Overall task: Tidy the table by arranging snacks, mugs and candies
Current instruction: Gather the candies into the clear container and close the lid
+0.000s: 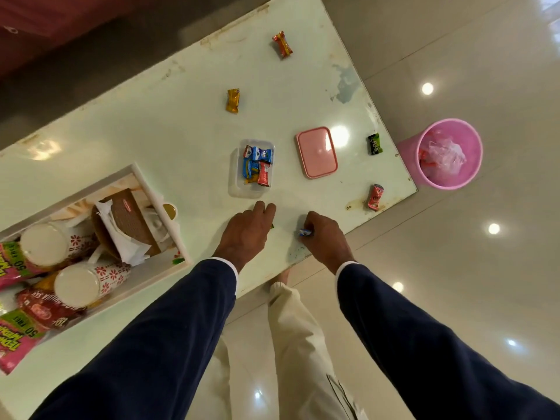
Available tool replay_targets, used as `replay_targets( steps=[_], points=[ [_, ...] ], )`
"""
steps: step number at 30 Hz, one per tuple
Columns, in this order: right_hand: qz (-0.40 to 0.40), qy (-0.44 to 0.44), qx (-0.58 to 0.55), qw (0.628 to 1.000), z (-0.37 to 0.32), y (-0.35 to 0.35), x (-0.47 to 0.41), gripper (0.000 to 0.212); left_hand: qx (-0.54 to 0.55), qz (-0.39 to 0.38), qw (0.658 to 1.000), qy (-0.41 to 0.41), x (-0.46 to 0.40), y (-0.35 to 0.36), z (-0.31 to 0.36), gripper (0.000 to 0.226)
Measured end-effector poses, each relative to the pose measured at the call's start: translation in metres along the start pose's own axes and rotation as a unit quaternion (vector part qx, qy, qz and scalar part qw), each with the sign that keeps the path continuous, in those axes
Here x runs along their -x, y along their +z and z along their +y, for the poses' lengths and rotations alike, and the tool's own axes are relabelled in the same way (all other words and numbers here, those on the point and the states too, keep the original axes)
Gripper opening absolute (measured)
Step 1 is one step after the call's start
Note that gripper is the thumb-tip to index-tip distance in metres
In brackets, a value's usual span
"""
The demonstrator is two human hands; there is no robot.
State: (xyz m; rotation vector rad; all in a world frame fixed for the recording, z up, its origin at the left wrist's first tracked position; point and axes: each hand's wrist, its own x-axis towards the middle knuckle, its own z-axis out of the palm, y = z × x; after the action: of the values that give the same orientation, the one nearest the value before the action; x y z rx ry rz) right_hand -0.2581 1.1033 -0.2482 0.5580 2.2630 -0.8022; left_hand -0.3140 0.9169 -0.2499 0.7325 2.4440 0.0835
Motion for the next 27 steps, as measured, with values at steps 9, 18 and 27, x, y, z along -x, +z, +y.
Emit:
replay_targets(
  steps=[9, 18, 27],
  points=[
    [-0.010, 0.043, -0.270, 0.962, -0.027, -0.032, 0.007, 0.028, 0.435, 0.106, 0.876, -0.181, 0.012, -0.035, -0.010, 0.017],
    [0.057, 0.006, -0.349, 0.935, -0.099, -0.043, -0.012, 0.018, 0.468, 0.118, 0.857, -0.180, -0.027, -0.080, -0.041, 0.015],
    [0.082, 0.017, -0.280, 0.956, -0.111, -0.052, -0.031, 0.025, 0.255, 0.144, 0.937, -0.192, -0.024, -0.078, -0.048, 0.035]
  ],
)
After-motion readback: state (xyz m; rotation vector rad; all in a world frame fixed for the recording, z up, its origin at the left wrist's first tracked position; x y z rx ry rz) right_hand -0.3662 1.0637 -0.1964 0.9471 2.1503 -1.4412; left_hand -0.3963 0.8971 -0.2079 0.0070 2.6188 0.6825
